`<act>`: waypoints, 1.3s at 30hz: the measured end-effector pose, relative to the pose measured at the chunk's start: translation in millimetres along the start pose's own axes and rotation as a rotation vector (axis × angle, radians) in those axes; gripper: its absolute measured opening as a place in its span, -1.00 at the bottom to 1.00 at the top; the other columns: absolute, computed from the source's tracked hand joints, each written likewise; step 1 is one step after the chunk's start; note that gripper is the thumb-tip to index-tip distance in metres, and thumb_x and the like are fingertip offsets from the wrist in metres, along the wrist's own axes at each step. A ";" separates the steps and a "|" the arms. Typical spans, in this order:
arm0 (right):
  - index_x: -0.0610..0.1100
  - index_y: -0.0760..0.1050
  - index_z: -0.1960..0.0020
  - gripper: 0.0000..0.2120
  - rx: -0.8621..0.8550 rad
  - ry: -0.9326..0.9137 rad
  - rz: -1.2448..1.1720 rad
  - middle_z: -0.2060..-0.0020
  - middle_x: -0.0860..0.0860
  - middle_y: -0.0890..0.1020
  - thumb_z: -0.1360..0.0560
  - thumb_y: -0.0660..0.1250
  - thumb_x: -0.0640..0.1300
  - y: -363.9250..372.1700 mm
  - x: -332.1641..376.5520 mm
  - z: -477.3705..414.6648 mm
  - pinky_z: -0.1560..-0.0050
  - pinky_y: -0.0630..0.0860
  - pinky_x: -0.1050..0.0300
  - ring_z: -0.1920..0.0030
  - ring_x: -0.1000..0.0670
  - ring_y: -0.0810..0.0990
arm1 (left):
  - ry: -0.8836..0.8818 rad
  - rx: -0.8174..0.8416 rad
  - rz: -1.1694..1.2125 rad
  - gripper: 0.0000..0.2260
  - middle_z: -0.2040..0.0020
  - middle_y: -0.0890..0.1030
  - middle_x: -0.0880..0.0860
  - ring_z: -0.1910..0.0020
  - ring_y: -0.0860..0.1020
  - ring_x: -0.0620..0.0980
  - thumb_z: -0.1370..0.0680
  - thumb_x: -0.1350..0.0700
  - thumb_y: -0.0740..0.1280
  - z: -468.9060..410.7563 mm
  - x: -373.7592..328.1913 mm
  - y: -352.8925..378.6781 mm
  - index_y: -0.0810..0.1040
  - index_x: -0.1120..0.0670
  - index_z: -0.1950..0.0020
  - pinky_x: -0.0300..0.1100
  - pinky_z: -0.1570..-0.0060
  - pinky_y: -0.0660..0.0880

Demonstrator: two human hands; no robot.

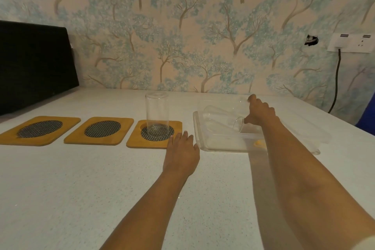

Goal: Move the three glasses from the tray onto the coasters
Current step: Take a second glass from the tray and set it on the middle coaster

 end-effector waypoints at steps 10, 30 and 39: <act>0.09 -0.03 -0.50 -0.15 -0.245 0.063 -0.430 -0.28 -0.23 0.44 -0.42 0.44 0.00 -26.0 -8.5 37.3 -0.13 0.45 -0.15 -0.19 -0.30 0.51 | 0.016 -0.031 0.033 -0.63 -0.48 0.31 0.11 -0.51 0.19 0.06 -0.66 0.08 0.00 3.4 -1.9 -3.3 0.30 0.16 -0.43 -0.03 -0.52 0.05; 0.08 0.09 -0.50 -0.14 -0.372 0.432 -1.658 -0.32 -0.06 0.44 -0.34 0.48 0.13 -69.7 56.0 103.7 -0.18 0.48 -0.03 -0.22 -0.12 0.49 | 0.092 -0.081 0.174 -0.67 -0.41 0.40 0.14 -0.41 0.33 0.06 -0.66 0.13 0.05 46.9 11.1 -24.0 0.38 0.19 -0.38 -0.11 -0.43 0.24; -0.11 0.23 -0.39 -0.23 -0.083 0.545 -2.028 -0.25 -0.13 0.41 -0.34 0.50 0.11 -70.5 100.3 134.1 0.26 0.60 -0.10 -0.13 -0.21 0.56 | 0.147 -0.085 0.191 -0.63 -0.48 0.33 0.11 -0.47 0.27 0.04 -0.66 0.10 0.07 67.0 43.3 -35.9 0.28 0.16 -0.45 -0.12 -0.48 0.18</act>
Point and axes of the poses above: each hand's wrist, its own z-axis away from the middle knuckle, its own y-axis out of the palm, x = y × z, the point moved 1 cm from there along -z, towards the middle knuckle
